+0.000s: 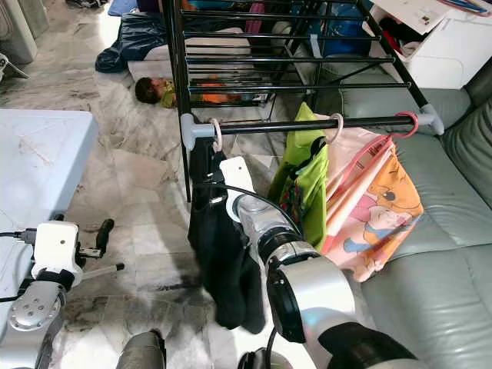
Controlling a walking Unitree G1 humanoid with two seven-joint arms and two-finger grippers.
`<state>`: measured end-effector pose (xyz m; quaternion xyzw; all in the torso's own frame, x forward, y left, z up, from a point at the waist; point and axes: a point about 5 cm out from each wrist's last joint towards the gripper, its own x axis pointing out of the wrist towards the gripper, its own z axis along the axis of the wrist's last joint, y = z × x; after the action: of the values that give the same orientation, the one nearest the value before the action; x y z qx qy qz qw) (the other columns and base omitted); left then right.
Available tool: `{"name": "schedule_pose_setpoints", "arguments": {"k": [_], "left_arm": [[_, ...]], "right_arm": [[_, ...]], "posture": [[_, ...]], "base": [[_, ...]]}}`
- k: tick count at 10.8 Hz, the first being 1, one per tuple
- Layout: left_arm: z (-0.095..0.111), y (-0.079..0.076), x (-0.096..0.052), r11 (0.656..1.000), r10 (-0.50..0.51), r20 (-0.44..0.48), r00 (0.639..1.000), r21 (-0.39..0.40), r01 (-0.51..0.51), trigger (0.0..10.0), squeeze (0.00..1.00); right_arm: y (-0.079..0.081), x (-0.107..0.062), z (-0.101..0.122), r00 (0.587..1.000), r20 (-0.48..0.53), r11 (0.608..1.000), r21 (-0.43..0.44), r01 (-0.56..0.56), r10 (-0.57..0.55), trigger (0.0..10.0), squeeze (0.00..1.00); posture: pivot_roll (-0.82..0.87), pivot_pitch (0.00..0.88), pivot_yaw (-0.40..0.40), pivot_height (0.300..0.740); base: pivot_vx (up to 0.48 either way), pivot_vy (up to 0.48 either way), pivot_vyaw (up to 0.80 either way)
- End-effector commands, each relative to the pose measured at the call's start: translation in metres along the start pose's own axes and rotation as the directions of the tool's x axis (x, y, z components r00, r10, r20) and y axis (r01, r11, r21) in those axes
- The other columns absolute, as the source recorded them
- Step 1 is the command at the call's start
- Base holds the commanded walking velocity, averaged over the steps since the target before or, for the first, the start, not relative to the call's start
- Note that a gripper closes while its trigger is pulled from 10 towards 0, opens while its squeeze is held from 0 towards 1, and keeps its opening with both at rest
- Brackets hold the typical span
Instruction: Hang hanger
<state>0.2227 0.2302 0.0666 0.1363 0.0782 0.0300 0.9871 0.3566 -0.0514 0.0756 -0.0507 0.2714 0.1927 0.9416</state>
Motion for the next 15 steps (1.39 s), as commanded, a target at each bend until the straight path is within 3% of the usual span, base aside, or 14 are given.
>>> {"name": "schedule_pose_setpoints", "arguments": {"k": [1,3,6,9,12,15], "left_arm": [[0.002,-0.003,0.002,1.000,-0.013,0.003,1.000,0.005,0.013,10.0,0.00],[0.002,-0.004,0.006,0.999,-0.029,0.006,1.000,0.013,0.029,10.0,0.00],[0.004,-0.007,0.018,0.998,-0.056,0.008,0.998,0.016,0.056,10.0,0.00],[0.003,-0.015,0.028,0.992,-0.121,0.006,0.993,-0.024,0.121,10.0,0.00],[0.007,-0.024,0.039,0.989,-0.147,0.031,0.989,-0.003,0.147,10.0,0.00],[0.005,-0.025,0.042,0.986,-0.164,0.032,0.986,-0.019,0.164,10.0,0.00]], "right_arm": [[-0.002,0.000,-0.003,1.000,-0.008,0.999,0.036,-0.001,0.001,10.0,1.00],[-0.006,-0.001,0.001,0.999,0.015,0.999,0.038,-0.031,0.031,10.0,1.00],[-0.031,-0.007,0.004,0.997,0.046,0.999,0.001,-0.054,0.054,10.0,1.00],[-0.043,-0.012,0.009,0.987,0.149,0.998,0.013,-0.061,0.058,10.0,1.00],[-0.048,-0.014,-0.014,0.987,0.153,0.988,0.141,-0.060,0.038,10.0,1.00],[-0.053,-0.024,-0.034,0.976,0.215,0.992,0.104,-0.065,0.041,10.0,1.00]], "posture": [[0.19,0.092,-0.113,0.740],[0.19,0.073,-0.109,0.740],[0.17,0.040,-0.097,0.740],[0.13,0.008,-0.086,0.740],[0.10,0.000,-0.073,0.740],[0.09,0.000,-0.052,0.740]], "base": [[0.000,0.000,0.00],[0.000,0.000,0.00],[0.000,0.000,0.00],[0.000,0.000,0.00],[0.000,0.000,0.00],[0.000,0.000,0.00]]}}
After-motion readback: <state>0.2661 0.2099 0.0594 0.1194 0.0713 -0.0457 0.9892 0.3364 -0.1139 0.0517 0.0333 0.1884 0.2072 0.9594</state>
